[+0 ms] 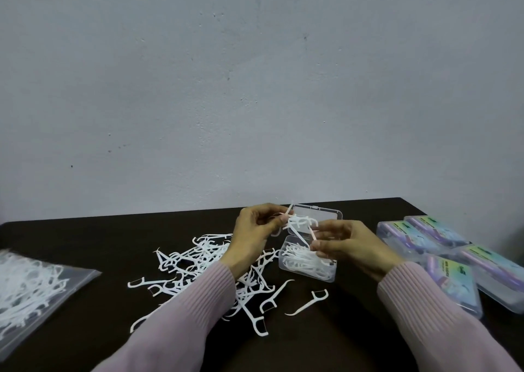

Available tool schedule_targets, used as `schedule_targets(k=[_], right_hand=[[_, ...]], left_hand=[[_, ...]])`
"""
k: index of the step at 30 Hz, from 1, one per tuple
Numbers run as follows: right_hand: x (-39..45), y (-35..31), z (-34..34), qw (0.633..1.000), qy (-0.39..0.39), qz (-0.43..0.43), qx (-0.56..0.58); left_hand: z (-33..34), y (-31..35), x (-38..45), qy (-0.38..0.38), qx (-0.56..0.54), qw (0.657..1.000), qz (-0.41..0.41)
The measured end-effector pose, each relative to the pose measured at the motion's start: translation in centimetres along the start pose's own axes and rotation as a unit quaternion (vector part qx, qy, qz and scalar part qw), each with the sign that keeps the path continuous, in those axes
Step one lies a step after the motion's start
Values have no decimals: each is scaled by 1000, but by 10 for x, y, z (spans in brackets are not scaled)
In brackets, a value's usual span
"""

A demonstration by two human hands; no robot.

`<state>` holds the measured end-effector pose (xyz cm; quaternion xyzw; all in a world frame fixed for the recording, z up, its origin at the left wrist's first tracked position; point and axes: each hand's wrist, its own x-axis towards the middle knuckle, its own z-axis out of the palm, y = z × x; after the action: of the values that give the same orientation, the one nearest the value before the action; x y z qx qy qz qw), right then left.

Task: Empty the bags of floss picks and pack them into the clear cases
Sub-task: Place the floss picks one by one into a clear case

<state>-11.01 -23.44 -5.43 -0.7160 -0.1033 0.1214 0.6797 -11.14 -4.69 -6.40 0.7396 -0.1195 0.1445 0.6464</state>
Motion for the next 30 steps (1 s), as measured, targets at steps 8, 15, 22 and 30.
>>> schedule_targets(k=[8, 15, 22, 30], right_hand=[[4, 5, 3, 957, 122, -104, -242], [4, 18, 12, 868, 161, -155, -443], [5, 12, 5, 880, 215, -178, -385], [4, 15, 5, 825, 149, -124, -531]], left_hand=[[-6, -5, 3, 87, -41, 995, -17], [7, -11, 0, 26, -15, 1000, -4], [17, -21, -2, -44, 66, 997, 5], [13, -20, -5, -83, 179, 979, 44]])
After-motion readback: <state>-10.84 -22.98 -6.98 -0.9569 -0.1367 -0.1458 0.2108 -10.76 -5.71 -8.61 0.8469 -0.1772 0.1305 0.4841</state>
